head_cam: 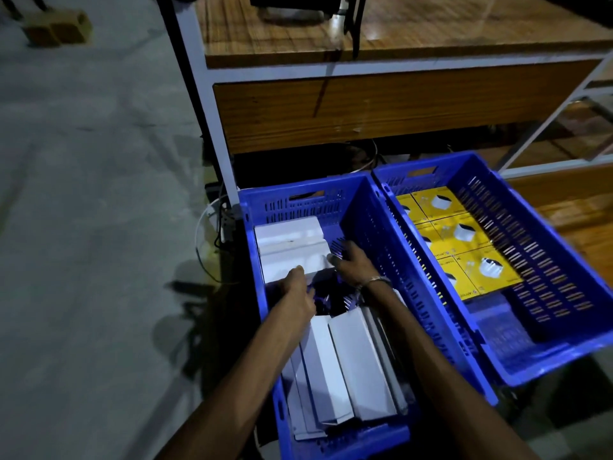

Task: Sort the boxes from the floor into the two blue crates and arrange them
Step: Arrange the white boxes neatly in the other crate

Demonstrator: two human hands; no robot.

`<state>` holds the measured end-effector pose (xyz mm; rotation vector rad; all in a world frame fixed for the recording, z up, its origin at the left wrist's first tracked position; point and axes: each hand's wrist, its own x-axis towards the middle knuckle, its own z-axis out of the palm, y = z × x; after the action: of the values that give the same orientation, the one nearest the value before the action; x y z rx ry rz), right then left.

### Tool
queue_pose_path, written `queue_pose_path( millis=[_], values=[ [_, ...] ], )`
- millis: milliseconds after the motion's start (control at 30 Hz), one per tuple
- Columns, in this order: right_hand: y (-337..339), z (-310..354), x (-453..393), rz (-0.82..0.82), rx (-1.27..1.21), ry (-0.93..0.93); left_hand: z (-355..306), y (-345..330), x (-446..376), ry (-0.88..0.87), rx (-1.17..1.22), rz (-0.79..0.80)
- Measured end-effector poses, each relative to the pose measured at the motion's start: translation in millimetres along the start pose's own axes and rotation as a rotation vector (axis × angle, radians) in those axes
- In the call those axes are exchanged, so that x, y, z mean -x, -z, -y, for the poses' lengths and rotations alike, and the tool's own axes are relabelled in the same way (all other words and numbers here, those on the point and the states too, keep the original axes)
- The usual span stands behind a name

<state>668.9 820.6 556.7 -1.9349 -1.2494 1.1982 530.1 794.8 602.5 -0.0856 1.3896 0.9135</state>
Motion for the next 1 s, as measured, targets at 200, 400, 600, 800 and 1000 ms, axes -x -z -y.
queue_pose_path(
  millis=[200, 400, 600, 800, 1000],
  values=[
    [55.5, 2.6, 67.5, -0.061, -0.094, 0.233, -5.9, 22.2, 26.3, -0.312, -0.637, 0.375],
    [77.0, -32.0, 102.1, -0.158, -0.182, 0.190, 9.9, 11.2, 22.7, -0.367, -1.353, 0.900],
    [70.4, -31.9, 115.0, -0.199, -0.242, 0.192, 17.8, 26.4, 10.8, -0.584, -1.747, 1.053],
    [69.4, -35.2, 113.7, -0.176, -0.315, 0.134, 14.3, 38.0, 11.3, -0.829, -1.810, 1.037],
    [75.0, -30.0, 118.6, -0.091, -0.401, 0.112, -19.3, 38.8, 39.4, -0.750, -1.588, 1.089]
  ],
)
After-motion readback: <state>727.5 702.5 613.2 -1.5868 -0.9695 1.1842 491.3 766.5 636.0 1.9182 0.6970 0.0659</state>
